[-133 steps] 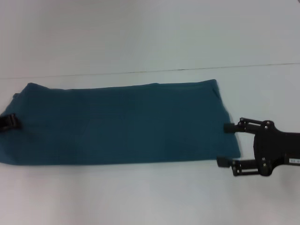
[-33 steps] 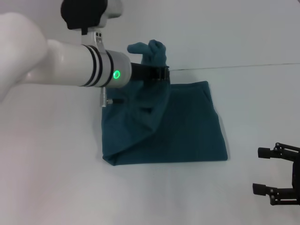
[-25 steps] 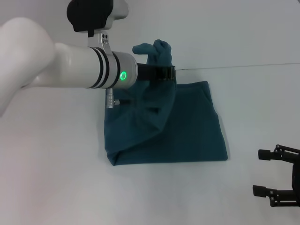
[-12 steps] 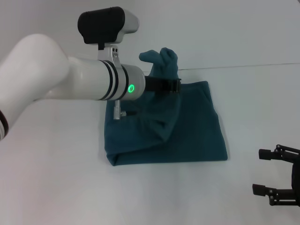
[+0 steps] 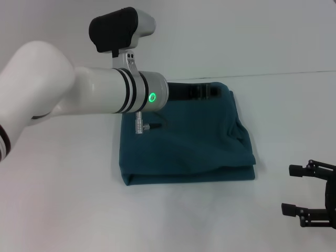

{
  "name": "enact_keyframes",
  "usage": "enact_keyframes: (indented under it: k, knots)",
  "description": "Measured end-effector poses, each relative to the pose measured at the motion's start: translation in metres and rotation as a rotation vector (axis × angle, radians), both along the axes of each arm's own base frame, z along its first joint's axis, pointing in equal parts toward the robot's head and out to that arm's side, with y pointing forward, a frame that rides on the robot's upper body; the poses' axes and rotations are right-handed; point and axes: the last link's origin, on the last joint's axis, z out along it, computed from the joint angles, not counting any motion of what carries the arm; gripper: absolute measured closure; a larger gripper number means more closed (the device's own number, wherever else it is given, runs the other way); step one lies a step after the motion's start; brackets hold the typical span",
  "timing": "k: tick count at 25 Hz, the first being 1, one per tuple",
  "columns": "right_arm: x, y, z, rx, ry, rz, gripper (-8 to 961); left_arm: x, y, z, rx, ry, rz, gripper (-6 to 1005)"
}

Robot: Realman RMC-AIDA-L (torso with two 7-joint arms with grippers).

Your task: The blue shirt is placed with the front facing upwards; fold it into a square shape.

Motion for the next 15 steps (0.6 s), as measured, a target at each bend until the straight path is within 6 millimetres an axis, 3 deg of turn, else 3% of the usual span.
enact_keyframes:
  k: [5, 10, 13, 15]
  knots:
    - [0.001, 0.002, 0.0, 0.009, -0.004, -0.013, 41, -0.003, 0.004, 0.006, 0.016, -0.02, 0.023, 543]
    - [0.005, 0.009, 0.002, 0.052, 0.001, -0.075, 41, -0.025, 0.011, 0.022, 0.058, -0.056, 0.084, 436]
    - [0.006, 0.021, 0.007, 0.093, 0.016, -0.149, 41, -0.044, 0.014, 0.035, 0.085, -0.078, 0.115, 220]
    - [0.008, 0.033, 0.011, 0.127, 0.029, -0.23, 41, -0.056, 0.014, 0.043, 0.093, -0.086, 0.13, 187]
